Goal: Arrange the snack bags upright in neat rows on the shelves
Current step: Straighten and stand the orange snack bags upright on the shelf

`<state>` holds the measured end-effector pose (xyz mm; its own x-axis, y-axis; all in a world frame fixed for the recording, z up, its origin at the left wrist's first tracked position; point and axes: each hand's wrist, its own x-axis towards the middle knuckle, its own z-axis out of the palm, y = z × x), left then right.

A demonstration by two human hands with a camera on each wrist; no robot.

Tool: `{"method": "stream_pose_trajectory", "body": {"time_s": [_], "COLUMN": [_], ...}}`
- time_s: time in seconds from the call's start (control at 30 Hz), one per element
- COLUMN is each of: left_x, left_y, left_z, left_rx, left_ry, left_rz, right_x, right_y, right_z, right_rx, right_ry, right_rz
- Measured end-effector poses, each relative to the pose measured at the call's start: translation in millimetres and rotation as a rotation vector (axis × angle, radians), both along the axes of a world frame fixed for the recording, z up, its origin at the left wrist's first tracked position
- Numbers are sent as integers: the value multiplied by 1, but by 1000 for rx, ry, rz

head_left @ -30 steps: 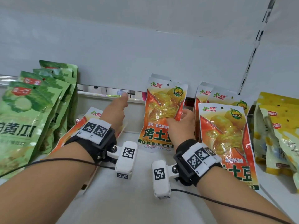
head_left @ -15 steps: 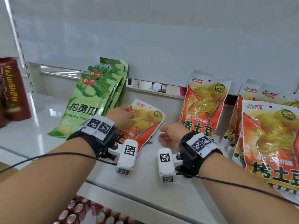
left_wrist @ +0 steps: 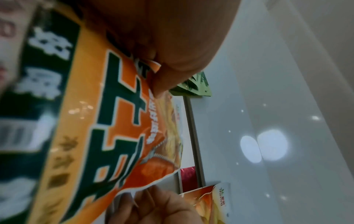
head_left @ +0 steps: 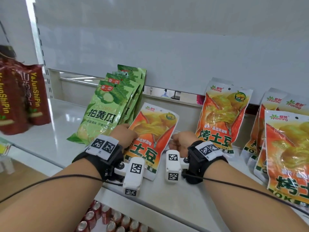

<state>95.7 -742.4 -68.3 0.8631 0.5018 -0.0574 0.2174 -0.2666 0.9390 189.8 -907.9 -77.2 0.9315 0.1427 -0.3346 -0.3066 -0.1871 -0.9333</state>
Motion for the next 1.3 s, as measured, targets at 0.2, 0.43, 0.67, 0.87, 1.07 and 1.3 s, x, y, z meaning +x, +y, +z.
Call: {"method": "stream_pose_trajectory", "body": {"time_s": [0.2, 0.43, 0.67, 0.87, 1.07, 1.3], "left_x": [5, 5, 16, 35, 52, 72], "left_y": [13, 15, -5, -59, -116, -154], "left_z": [-11, -17, -8, 0, 2, -8], "left_rx": [-176, -249, -390, -513, -540, -428], "left_ry": [-129, -262, -414, -444, -440, -401], "left_rz": [85, 51, -105, -318, -449, -440], "right_x": [-6, -6, -15, -27, -33, -29], "right_y": [11, 9, -29, -88, -141, -164], "right_z": [9, 7, 15, 21, 21, 11], "right_rx": [-164, -290, -156, -98, -150, -196], "right_ry": [1, -213, -427, -474, -480, -389], "right_rz": [92, 248, 65, -101, -274, -334]}}
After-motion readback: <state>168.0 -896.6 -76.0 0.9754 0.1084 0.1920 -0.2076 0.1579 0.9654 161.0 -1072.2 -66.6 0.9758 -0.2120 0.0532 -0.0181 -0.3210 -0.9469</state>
